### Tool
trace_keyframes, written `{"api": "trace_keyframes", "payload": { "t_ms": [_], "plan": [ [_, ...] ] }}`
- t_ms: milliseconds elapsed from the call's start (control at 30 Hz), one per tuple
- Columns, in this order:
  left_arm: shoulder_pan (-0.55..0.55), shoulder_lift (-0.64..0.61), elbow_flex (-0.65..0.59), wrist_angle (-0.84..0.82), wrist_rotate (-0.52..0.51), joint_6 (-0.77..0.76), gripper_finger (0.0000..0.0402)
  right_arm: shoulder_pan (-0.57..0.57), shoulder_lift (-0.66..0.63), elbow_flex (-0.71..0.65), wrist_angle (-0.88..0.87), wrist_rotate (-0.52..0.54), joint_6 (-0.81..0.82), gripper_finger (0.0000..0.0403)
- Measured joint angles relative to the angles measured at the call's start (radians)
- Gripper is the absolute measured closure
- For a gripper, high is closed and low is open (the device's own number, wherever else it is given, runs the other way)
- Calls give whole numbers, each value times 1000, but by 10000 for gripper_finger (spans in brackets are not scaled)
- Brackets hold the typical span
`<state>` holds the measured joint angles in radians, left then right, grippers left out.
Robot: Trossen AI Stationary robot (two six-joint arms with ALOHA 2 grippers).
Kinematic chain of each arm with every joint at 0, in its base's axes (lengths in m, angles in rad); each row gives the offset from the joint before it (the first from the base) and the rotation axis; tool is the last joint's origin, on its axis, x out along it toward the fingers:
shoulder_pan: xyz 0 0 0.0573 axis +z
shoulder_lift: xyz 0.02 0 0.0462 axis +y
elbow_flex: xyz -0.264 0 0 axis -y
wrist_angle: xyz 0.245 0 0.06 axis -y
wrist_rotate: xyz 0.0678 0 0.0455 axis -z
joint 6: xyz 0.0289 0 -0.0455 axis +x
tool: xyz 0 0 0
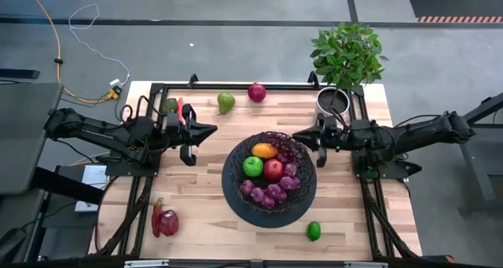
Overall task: Build produce basket
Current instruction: Put the orange carrot into the basket
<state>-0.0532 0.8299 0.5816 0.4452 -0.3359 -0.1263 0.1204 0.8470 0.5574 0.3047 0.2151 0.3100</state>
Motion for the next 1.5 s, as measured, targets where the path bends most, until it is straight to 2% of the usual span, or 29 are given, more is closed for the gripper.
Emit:
{"api": "trace_keyframes", "payload": {
  "t_ms": [1233, 1367, 1500],
  "plan": [
    [0, 0, 0, -8, -35, 33, 400, 0, 3, -2, 14, -2, -65, 402],
    [0, 0, 0, -19, -44, 33, 379, 0, 4, -2, 14, -1, -65, 402],
    [0, 0, 0, -54, -61, 33, 332, 0, 4, -2, 14, -1, -65, 402]
  ]
}}
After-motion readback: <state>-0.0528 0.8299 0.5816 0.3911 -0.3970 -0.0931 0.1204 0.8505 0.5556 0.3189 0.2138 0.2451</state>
